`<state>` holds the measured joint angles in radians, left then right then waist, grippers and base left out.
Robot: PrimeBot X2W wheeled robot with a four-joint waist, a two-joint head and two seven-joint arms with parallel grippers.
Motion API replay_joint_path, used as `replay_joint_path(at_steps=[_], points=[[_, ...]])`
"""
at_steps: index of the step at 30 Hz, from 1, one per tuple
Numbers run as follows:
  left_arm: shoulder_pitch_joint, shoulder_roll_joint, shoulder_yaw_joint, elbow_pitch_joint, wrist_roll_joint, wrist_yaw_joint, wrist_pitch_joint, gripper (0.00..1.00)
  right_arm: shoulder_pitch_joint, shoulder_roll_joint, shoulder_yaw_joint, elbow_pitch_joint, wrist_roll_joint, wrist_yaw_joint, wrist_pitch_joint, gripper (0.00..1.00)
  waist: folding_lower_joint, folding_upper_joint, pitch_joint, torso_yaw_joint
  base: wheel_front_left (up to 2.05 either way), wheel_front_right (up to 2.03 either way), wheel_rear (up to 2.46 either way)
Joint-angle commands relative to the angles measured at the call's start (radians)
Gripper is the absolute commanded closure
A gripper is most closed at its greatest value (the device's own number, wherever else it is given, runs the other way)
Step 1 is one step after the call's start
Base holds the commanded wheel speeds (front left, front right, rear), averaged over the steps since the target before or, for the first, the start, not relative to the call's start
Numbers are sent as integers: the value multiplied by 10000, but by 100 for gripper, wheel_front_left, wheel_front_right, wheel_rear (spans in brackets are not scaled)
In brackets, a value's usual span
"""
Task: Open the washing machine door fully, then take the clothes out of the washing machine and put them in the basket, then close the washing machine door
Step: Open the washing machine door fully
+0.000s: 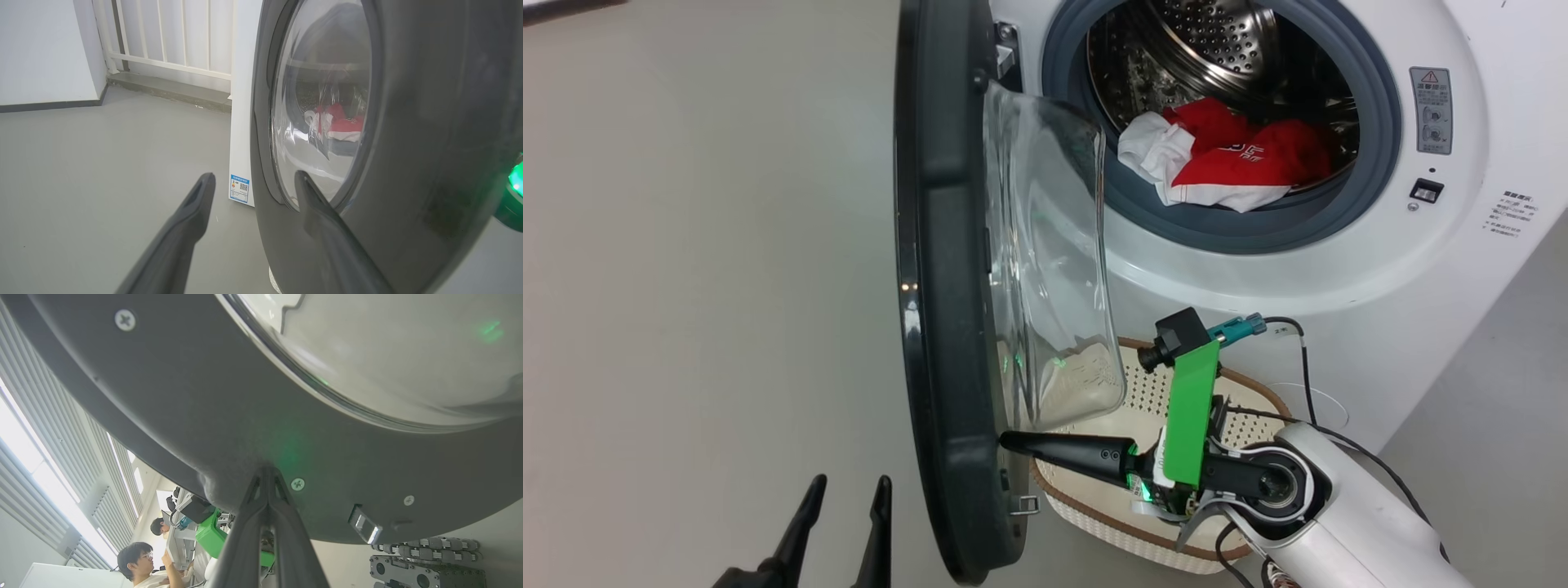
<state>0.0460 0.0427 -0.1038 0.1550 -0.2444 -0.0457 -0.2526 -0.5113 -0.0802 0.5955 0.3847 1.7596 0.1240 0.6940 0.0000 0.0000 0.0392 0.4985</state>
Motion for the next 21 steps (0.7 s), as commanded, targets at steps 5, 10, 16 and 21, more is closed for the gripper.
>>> replay_joint_path(at_steps=[5,10,16,21], points=[[-105,75,455,-184,56,-15,-92,0,36,296,-109,-170,-298,67,-397,0,0,0,-43,-137,0,0,0],[-136,75,641,-111,83,-52,-92,0,374,113,-432,-114,-869,67,-798,0,0,0,-110,-289,0,0,0],[-168,75,923,-62,103,-83,-92,0,837,-268,-830,-229,-1803,67,-1903,0,0,0,-157,-521,0,0,0],[-165,75,986,-55,138,-107,-92,0,1228,-589,-949,-239,-2323,67,-2778,0,0,0,-151,-703,0,0,0]])
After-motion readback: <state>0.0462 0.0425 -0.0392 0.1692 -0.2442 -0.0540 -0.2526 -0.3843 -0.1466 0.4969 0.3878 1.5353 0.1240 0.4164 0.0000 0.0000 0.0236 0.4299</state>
